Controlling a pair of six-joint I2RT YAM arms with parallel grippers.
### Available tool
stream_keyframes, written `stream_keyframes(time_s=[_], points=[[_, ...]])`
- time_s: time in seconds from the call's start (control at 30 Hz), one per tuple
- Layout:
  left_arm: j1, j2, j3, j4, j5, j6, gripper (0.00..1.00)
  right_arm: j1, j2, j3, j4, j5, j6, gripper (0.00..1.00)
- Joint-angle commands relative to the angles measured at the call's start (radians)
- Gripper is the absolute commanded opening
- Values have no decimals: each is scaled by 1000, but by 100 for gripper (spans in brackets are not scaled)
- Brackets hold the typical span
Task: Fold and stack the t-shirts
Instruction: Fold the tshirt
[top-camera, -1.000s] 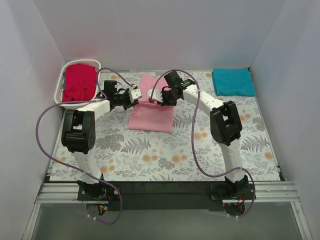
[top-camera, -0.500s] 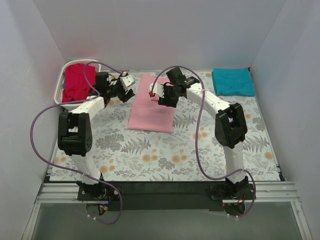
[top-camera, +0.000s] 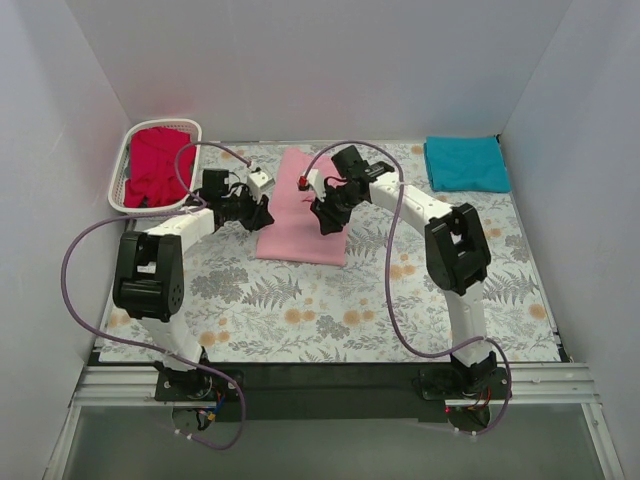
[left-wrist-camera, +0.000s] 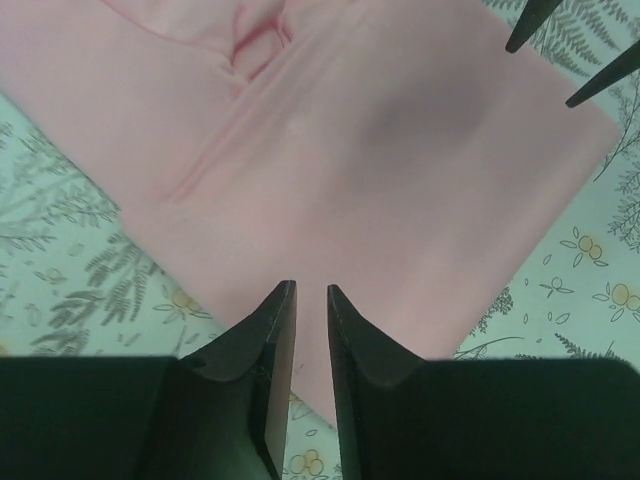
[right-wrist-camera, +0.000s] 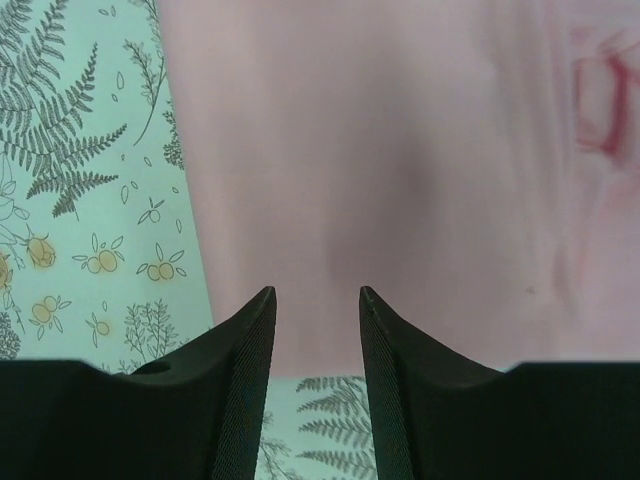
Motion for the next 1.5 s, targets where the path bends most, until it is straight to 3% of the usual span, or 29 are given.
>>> stream_keyframes(time_s=[0.0, 0.33, 0.5, 0.67, 0.83, 1.07, 1.2, 1.47], points=[[-22, 39, -9, -57, -69, -60, 17, -12, 62, -20, -23, -56, 90, 45], [-161, 27, -146, -143, -204, -57, 15, -41, 66, -193, -28, 6, 60, 43], [-262, -118, -271, -200, -193, -141, 14, -53, -82, -373, -37, 2, 11, 42], [-269, -253, -297, -266, -195, -176, 16, -50, -262, -552, -57, -21, -29, 45], [-266, -459, -291, -309, -129, -117, 38, -52, -483, -605, -75, -9, -104, 54], [-229, -615, -324, -373, -54, 17, 47, -27, -629, -698, -60, 127, -183, 56], [-232, -674, -409, -330, -10, 129, 51, 42, -649, -767, 59, 225, -166, 56], [-301, -761, -651, -80, -83, 387, 55, 143, -620, -865, 217, 330, -190, 57]])
